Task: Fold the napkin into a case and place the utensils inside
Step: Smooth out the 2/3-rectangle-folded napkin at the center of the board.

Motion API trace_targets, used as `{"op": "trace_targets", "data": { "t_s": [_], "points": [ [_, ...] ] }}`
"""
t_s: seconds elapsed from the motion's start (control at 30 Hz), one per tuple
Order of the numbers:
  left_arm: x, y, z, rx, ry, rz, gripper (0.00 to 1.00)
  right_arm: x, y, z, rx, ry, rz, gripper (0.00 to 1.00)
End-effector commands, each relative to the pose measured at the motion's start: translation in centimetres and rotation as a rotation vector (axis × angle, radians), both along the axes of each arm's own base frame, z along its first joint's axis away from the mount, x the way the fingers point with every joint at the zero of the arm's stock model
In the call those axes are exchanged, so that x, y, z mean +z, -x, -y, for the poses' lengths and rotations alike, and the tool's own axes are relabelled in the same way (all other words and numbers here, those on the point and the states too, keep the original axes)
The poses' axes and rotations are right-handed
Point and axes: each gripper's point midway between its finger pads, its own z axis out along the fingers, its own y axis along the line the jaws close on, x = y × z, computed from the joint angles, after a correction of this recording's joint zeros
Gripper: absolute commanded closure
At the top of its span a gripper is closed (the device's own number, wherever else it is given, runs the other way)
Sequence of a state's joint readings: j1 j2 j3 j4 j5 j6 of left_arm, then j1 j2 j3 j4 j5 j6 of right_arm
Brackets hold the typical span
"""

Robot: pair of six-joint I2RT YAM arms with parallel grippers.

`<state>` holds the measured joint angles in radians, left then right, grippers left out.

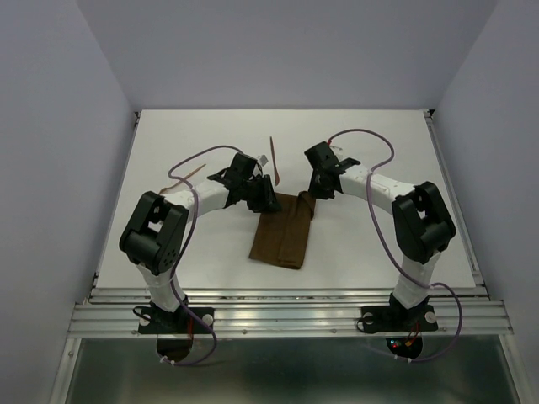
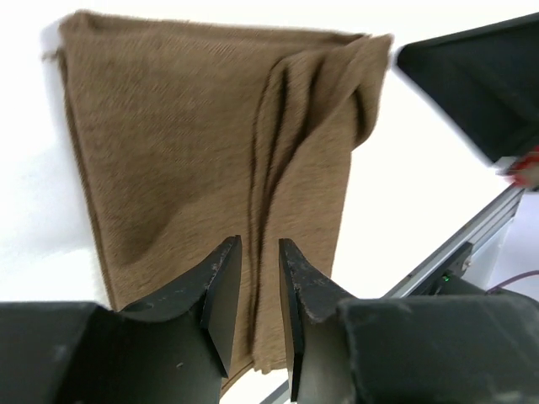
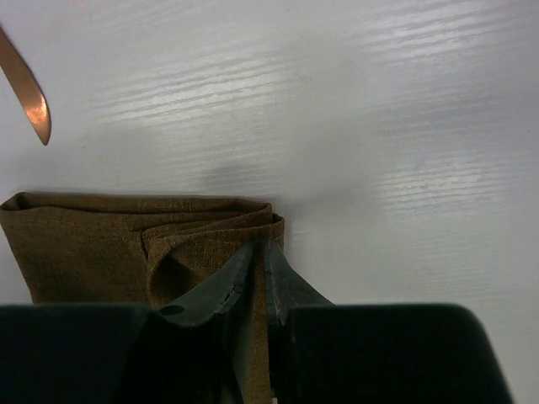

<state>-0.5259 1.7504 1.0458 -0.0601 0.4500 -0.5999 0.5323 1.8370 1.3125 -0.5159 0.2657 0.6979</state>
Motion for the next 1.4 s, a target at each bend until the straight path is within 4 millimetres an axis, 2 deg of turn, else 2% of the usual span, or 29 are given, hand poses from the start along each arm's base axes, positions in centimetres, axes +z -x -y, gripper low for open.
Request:
{"op": "trace_targets", "data": {
  "t_s": [0.0,0.43,0.77,1.03,1.23,1.37],
  "points": [
    [2.4,-1.7,1.1,-0.006,0.033,0.05,0.64,1.2,-1.8,-2.0,0.03,-0.043,0.045,0.86],
    [-1.8,-3.5,2.4,-0.043,-0.01,-0.026,0.65,-0.4,-2.0,-4.0,0.095,-0.099,0.002,0.87],
    [-2.7,-3.7,2.6,-0.054,-0.012,-0.041,0.66,0.8,-1.9,-5.2,0.12,-0.127,0.025,0.87],
    [-2.6,-3.8,2.9,-0.064,-0.003,-0.043,0.66,-0.5,-1.2,-6.1,0.136,-0.105,-0.007,0.87],
    [-3.1,-3.7,3.0,-0.069,-0.004,-0.055,0.66,-1.8,-1.0,-5.1,0.093,-0.064,-0.018,0.87],
    [-2.8,-3.6,2.9,-0.071,-0.002,-0.052,0.66,-3.3,-1.4,-3.7,0.039,0.008,-0.022,0.86]
  ]
}}
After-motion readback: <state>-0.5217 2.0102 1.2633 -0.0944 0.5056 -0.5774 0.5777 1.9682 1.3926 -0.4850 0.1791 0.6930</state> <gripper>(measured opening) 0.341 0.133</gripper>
